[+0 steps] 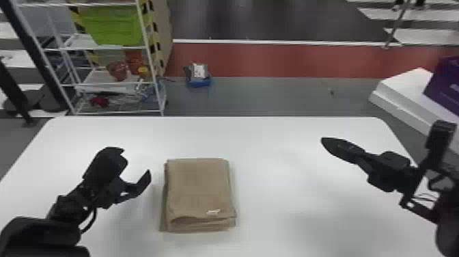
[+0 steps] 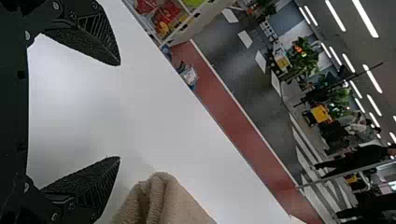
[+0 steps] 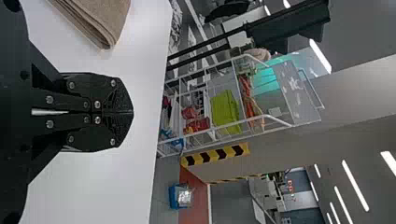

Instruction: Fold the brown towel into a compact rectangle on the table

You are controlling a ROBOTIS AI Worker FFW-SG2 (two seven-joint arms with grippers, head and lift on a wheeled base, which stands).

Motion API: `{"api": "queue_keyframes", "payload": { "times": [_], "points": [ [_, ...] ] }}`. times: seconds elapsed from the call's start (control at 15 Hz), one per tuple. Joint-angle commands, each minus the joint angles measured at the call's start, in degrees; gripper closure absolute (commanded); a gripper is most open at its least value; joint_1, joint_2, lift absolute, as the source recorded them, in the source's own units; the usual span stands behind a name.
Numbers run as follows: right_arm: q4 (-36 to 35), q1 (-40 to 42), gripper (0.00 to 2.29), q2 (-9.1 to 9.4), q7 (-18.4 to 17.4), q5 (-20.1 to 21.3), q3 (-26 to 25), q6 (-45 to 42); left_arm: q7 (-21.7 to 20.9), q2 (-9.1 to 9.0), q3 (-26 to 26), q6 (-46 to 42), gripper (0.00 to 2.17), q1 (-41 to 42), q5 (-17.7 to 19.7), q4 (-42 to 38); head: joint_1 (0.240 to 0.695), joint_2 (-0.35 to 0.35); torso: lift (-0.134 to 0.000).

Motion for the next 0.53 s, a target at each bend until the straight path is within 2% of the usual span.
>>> {"api": "queue_keyframes", "payload": {
  "times": [0.0, 0.07, 0.13, 0.2, 0.27, 0.33, 0.47],
  "points": [
    [0.0, -0.3, 2.26, 0.0, -0.3, 0.0, 0.3, 0.0, -1.6, -0.23, 6.5, 1.7, 0.18, 0.4, 0.3, -1.6, 0.695, 0.018, -0.124],
    [-0.3, 0.4, 2.26, 0.35, -0.9, 0.0, 0.7, 0.0, -1.9, -0.23, 9.4, 1.5, 0.18, 1.3, 5.5, -3.2, 0.695, 0.034, -0.124],
    [-2.0, 0.9, 2.26, 0.97, -2.3, 0.1, 1.3, 0.4, -1.9, -0.23, 11.9, 1.5, 0.17, 2.9, 15.3, -5.3, 0.695, 0.056, -0.124],
    [-2.9, 1.5, 2.08, 1.58, -4.8, 0.1, 1.8, 1.8, -1.9, -0.23, 13.3, 1.5, 0.16, 4.5, 22.6, -7.1, 0.695, 0.077, -0.124],
    [-5.4, 2.0, 1.81, 2.2, -7.6, 0.4, 2.8, 6.3, -1.4, -0.23, 14.5, 1.5, 0.14, 6.0, 27.9, -9.2, 0.695, 0.114, -0.124],
    [-9.4, 3.9, 1.35, 2.86, -11.3, 0.6, 4.2, 10.2, 0.3, -0.23, 14.8, 1.4, 0.13, 8.0, 34.9, -11.1, 0.695, 0.125, -0.124],
    [-16.2, 9.0, 0.56, 2.86, -18.5, 1.5, 6.8, 11.2, 2.3, -0.23, 15.2, 1.4, 0.12, 10.2, 42.3, -13.0, 0.695, 0.147, -0.124]
  ]
}}
